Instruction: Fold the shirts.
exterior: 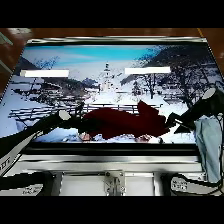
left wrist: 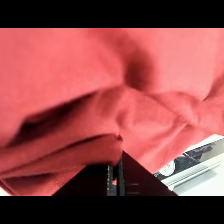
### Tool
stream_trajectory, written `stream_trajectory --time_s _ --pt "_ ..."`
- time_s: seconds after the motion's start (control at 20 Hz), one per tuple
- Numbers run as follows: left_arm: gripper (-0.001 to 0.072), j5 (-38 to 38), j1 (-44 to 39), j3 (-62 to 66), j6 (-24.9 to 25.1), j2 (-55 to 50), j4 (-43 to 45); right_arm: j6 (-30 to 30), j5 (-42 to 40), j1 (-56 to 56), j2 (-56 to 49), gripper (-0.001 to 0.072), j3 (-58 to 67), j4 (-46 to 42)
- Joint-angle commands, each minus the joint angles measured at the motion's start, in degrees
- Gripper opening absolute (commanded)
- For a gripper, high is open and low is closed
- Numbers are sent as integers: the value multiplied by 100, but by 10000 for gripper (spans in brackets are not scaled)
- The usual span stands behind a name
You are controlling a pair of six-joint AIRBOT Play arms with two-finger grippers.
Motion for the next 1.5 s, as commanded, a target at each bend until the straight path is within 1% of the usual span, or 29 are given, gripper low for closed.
stream_trajectory --time_s 0.0,0.15,0.3,0.45,0.6,0.65,0.7,0.75,0.8,0.85,0.9,1.05,1.15,1.2,1.25,1.35,1.45 --pt "40 -79 101 15 94 162 92 -87 -929 116 85 676 -605 -205" --pt "39 -181 214 15 94 446 142 79 -1576 -409 74 675 -605 81" --pt "40 -199 247 15 94 737 225 107 -1517 -850 -267 675 -605 577" --pt "39 -201 245 15 90 957 234 -33 -1716 -654 -660 675 -605 957" --pt "40 -199 245 15 90 1187 234 153 -2144 -387 -907 673 -605 966" --pt "39 -197 247 15 90 1255 236 232 -2264 -334 -957 571 -605 957" --pt "39 -197 247 15 92 1316 238 295 -2380 -295 -962 444 -603 970" --pt "39 -195 254 17 92 1368 238 267 -2393 -282 -953 198 -588 1086" --pt "39 -195 284 17 96 1412 240 195 -2269 -284 -946 63 -518 1259" --pt "38 -192 341 24 96 1473 297 -85 -2070 -286 -881 61 -398 1475" --pt "38 -197 428 101 90 1582 564 -317 -1838 -286 -734 60 -247 1657" --pt "37 -219 815 898 55 2227 1379 -673 -1235 -286 240 60 431 2232" --pt "37 -216 1097 1919 52 2771 1755 -581 -1115 -286 1143 60 1091 2533" --pt "38 -214 1228 2503 81 3008 1838 -439 -1174 -286 1639 59 1471 2632" --pt "38 -201 1351 3158 155 3220 1908 -291 -1318 -286 2085 59 1821 2651" --pt "38 -203 1508 4409 280 3499 2131 26 -1893 -286 2949 59 2457 2590" --pt "38 -319 1537 5370 286 3685 2712 326 -2321 -286 3606 59 2916 2341"
